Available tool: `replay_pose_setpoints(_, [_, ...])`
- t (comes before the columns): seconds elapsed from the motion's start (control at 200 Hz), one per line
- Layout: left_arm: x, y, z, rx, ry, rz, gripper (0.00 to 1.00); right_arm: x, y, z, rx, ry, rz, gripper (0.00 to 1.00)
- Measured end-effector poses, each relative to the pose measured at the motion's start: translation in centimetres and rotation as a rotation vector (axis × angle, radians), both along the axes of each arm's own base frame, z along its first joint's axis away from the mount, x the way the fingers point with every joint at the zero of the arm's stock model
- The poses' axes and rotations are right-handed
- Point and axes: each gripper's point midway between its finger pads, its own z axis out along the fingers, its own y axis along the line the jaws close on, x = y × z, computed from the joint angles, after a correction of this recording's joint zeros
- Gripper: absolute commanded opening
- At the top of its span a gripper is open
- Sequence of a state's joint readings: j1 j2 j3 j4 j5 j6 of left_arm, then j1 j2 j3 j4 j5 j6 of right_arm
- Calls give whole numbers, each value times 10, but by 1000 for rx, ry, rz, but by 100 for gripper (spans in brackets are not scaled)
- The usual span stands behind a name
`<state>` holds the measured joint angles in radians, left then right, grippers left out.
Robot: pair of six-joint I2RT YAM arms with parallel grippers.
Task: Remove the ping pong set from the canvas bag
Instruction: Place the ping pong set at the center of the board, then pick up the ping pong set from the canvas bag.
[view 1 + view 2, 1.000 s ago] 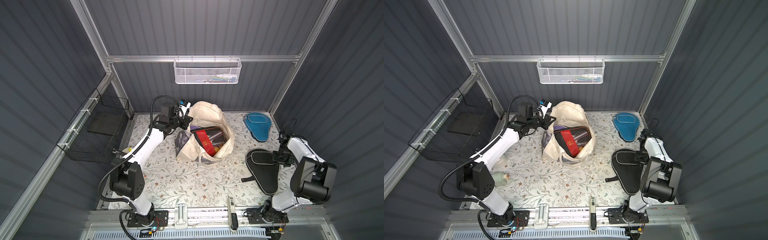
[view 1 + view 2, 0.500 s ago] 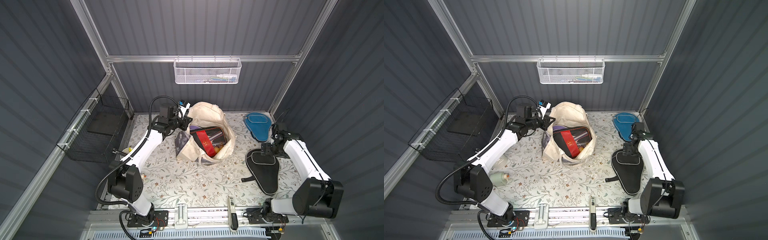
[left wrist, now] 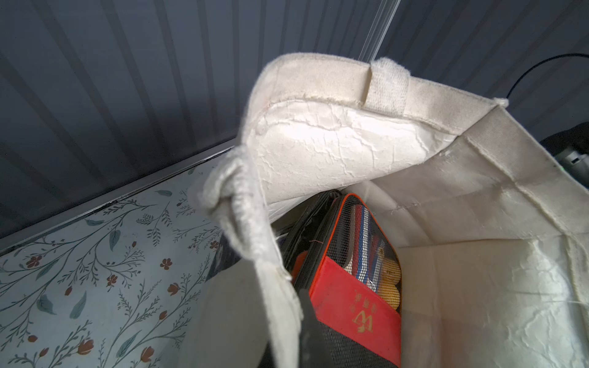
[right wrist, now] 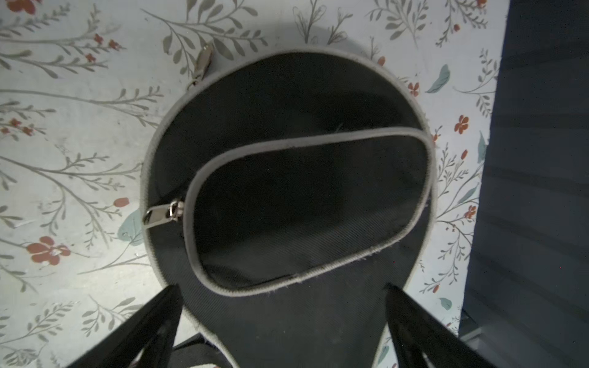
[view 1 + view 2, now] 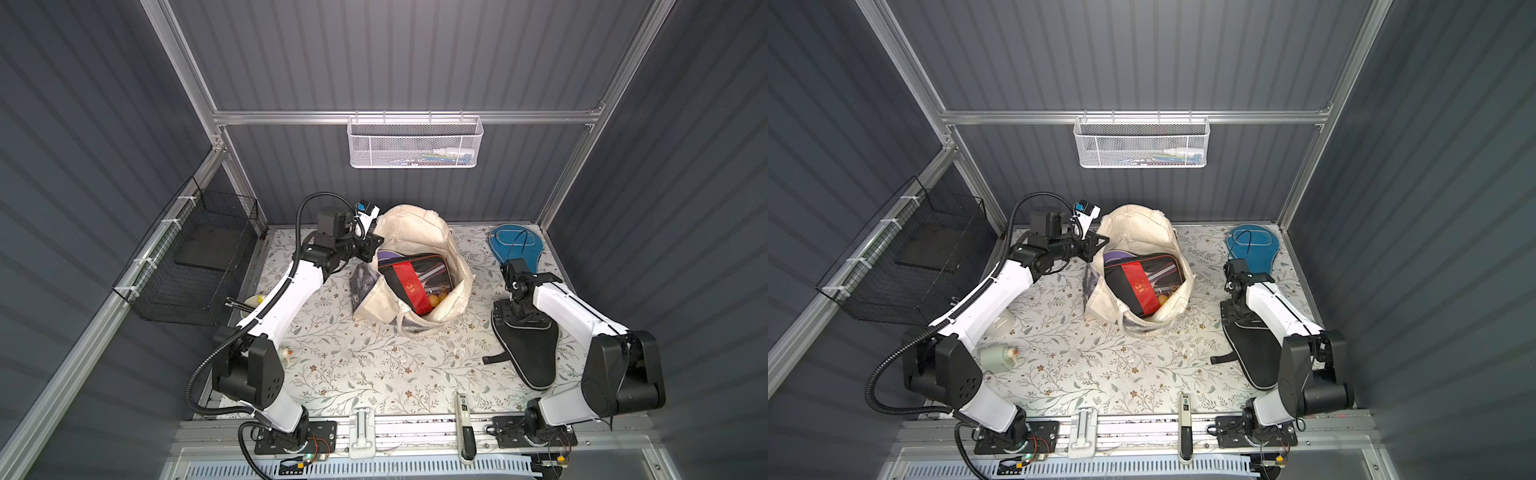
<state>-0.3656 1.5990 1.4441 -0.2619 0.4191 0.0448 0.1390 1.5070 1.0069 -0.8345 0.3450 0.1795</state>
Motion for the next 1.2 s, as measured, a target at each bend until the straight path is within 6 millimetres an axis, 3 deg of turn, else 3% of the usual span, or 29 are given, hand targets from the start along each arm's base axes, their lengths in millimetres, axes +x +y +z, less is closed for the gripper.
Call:
replay_pose_setpoints(0.22, [0,1,1,4,3,4,0,1,-5,-25,-55,96,20,99])
replay_pose_setpoints(0.34, [0,1,0,8,8,6,0,4,-9,-25,-60,105,24,99])
replay_pose_setpoints(0.655, [4,1,-1,21,7,8,0,11,-42,-20,-81,95,-35,99])
replay_pose_setpoints(0.87, [7,1,-2,28,12,11,0,13,-38,-15,-61,82,-11,99])
replay_pose_setpoints(1.001, [6,2,-1,43,16,12,0,24,-14,20,-21,-15,66,99])
replay_pose_setpoints(1.196, [3,4,3,65,24,7,0,52,54,138,100,-353,290,99])
